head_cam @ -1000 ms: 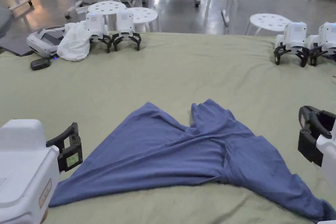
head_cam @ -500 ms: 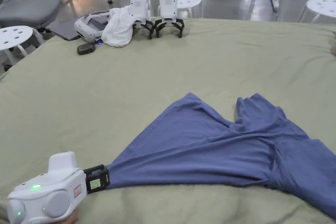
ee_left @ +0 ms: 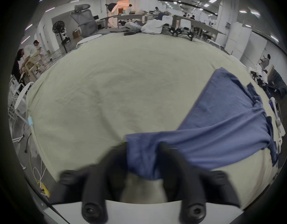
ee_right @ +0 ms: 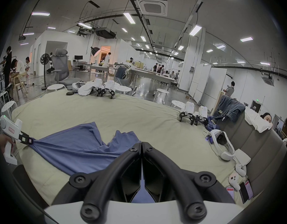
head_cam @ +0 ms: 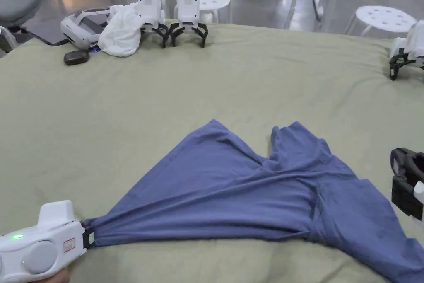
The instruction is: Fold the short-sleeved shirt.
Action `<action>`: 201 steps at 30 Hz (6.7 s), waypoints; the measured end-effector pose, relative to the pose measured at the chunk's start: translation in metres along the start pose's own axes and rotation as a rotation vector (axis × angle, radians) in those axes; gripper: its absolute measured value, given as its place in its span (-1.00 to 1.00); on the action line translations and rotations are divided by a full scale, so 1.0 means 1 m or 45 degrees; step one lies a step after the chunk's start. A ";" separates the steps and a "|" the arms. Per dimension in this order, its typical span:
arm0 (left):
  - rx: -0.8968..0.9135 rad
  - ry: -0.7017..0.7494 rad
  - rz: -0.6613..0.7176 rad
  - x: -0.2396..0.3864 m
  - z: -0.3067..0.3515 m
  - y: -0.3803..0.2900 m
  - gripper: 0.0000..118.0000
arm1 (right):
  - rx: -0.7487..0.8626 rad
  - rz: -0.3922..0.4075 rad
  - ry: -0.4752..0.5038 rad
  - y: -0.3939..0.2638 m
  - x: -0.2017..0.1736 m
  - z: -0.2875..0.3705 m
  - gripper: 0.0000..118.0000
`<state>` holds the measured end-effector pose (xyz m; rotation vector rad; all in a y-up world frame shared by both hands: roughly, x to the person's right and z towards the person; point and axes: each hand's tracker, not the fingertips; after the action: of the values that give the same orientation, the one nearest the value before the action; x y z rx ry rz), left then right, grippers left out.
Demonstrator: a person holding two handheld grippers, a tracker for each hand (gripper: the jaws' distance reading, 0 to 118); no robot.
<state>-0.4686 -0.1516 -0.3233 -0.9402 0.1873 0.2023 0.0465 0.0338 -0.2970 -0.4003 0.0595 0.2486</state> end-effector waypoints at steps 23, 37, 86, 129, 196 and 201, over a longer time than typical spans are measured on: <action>0.276 0.082 -0.111 0.048 0.087 0.018 -1.00 | -0.830 -0.100 0.274 -0.049 0.090 -0.275 0.70; 0.250 0.099 -0.109 0.054 0.080 0.026 -1.00 | -0.931 0.022 0.283 -0.088 0.058 -0.309 0.47; 1.074 -0.211 -0.238 0.087 0.322 0.257 -1.00 | 0.174 -0.086 0.013 0.208 0.227 0.070 -0.91; 0.698 -0.052 -0.293 0.170 0.059 0.248 -1.00 | -0.122 -0.220 0.004 0.060 0.163 -0.165 -0.91; 0.246 0.013 -0.448 0.036 0.091 -0.043 0.44 | -0.685 -0.284 -0.061 -0.181 0.071 0.034 0.27; 0.533 -0.037 -0.292 0.048 0.139 -0.027 1.00 | -0.336 -0.269 -0.132 -0.131 0.076 0.063 0.26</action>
<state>-0.4058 -0.0500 -0.2338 -0.5356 0.0881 -0.0360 0.1532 -0.0410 -0.1972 -0.6510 -0.1187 0.0680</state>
